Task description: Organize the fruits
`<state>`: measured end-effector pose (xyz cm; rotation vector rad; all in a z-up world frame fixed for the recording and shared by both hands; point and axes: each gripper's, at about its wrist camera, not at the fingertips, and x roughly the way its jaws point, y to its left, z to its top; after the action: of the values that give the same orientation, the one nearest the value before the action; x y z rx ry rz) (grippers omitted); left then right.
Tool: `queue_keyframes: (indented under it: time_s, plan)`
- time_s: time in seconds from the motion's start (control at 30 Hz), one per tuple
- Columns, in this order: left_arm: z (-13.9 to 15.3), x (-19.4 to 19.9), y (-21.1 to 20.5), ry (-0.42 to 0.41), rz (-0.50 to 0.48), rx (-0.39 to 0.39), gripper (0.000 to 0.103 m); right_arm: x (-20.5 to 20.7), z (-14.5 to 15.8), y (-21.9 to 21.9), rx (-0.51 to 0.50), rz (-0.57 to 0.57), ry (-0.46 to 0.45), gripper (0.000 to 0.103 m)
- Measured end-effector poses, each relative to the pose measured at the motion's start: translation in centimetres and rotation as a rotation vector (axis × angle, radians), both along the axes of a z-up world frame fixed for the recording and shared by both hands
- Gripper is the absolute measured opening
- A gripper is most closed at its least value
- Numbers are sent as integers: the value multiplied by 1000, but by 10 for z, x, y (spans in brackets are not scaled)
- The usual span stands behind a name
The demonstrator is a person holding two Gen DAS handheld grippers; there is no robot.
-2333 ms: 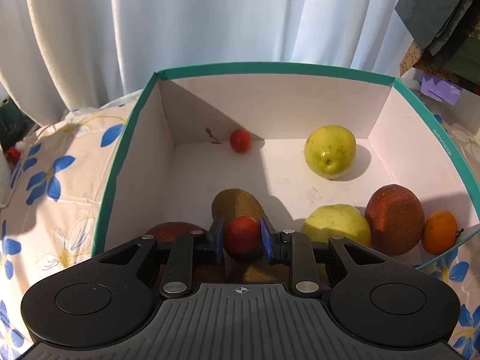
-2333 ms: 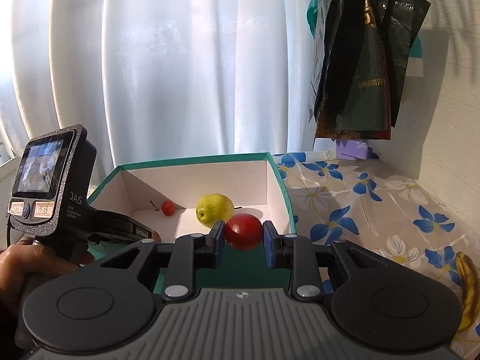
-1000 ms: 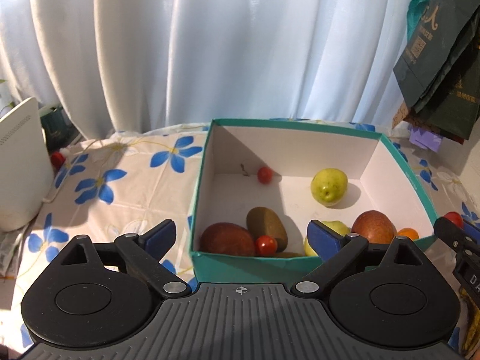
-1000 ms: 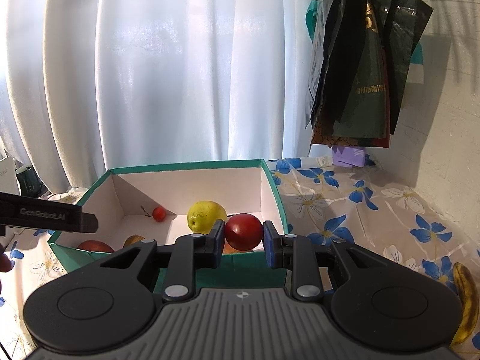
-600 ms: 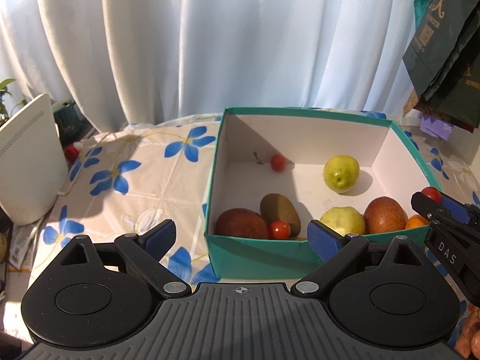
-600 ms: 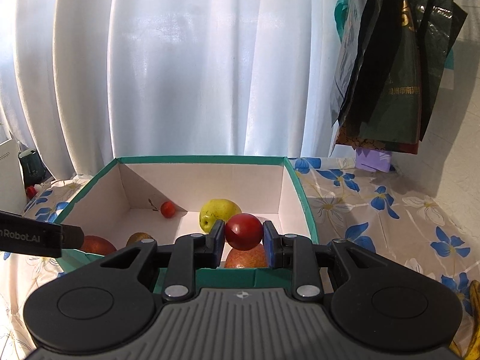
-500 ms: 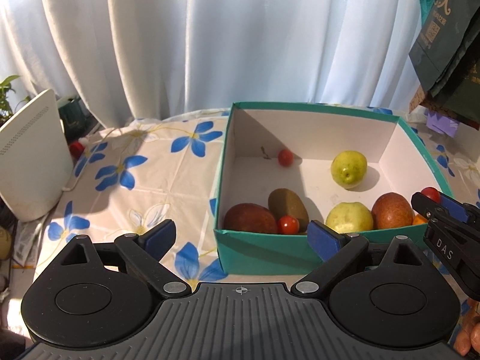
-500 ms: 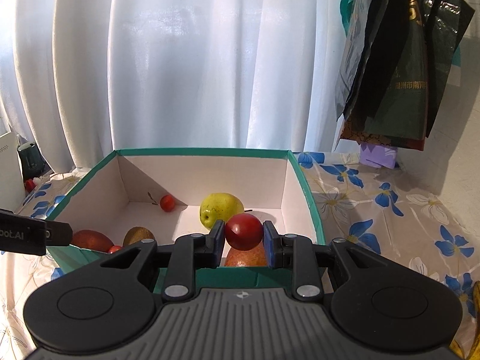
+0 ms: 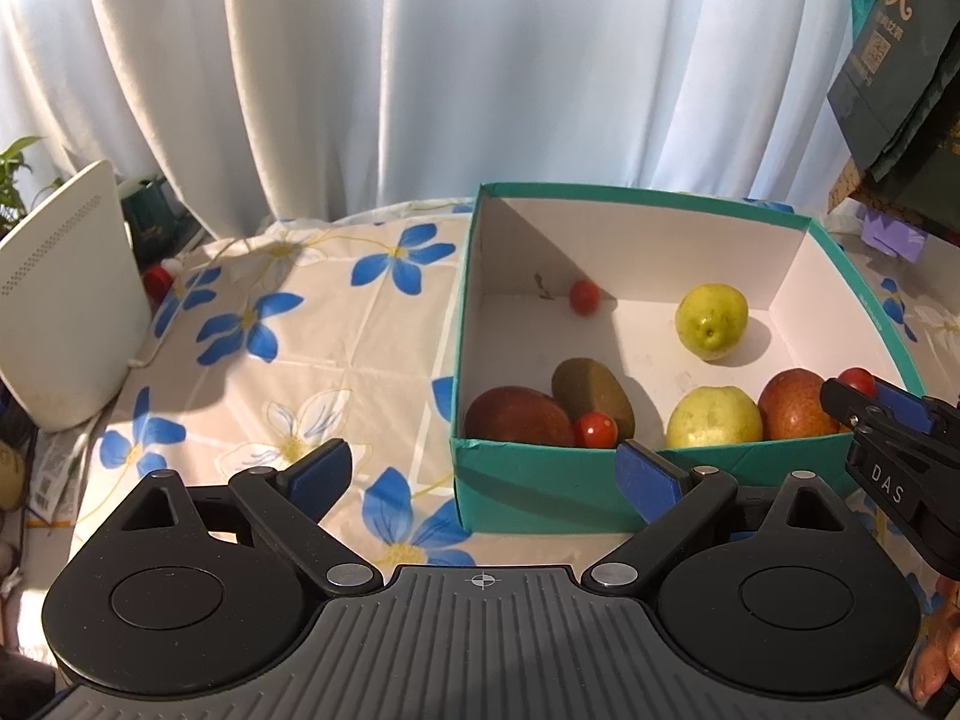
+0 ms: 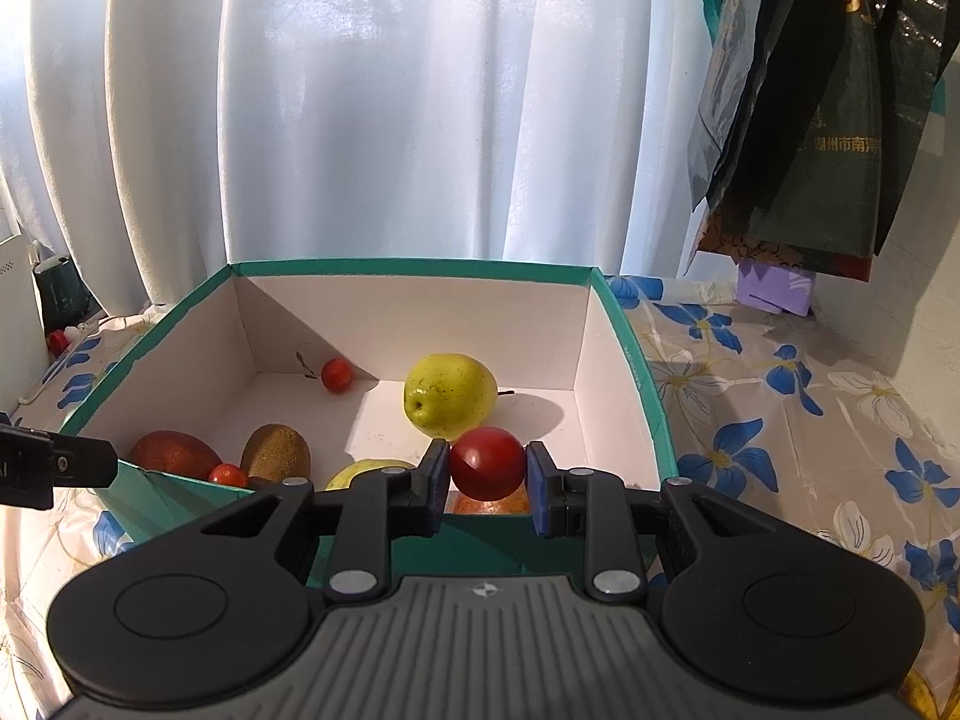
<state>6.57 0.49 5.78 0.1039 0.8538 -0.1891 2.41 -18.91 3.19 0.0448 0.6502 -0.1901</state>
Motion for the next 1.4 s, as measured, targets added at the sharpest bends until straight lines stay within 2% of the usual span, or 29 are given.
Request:
queue_keyframes:
  time_s: [0.3, 0.5, 0.57, 0.67, 0.73, 0.93, 1.2, 1.27, 1.4]
  plan:
    - [-2, 1, 7, 26, 24, -10, 98, 8, 1, 9, 11, 49, 34, 27]
    - [-1, 0, 9, 36, 25, -13, 98, 9, 3, 10, -17, 45, 45, 57]
    - [0, -1, 8, 35, 19, -9, 101, 7, 5, 9, -5, 44, 43, 77]
    - [2, -4, 6, 31, 1, 5, 101, 0, 12, 10, 9, 48, 31, 97]
    - [3, -7, 4, 36, -13, 16, 102, -6, 19, 13, 4, 49, 28, 103]
    - [2, -12, 0, 67, -37, 52, 102, -19, 27, 19, 15, 44, 128, 103]
    - [6, -23, -8, 129, -111, 59, 103, -33, 22, 7, 176, -24, 326, 103]
    - [7, -26, -7, 128, -114, 59, 103, -40, 22, 8, 202, -21, 330, 103]
    - [7, -26, -7, 162, -111, 61, 103, -48, 27, 16, 170, -21, 342, 103]
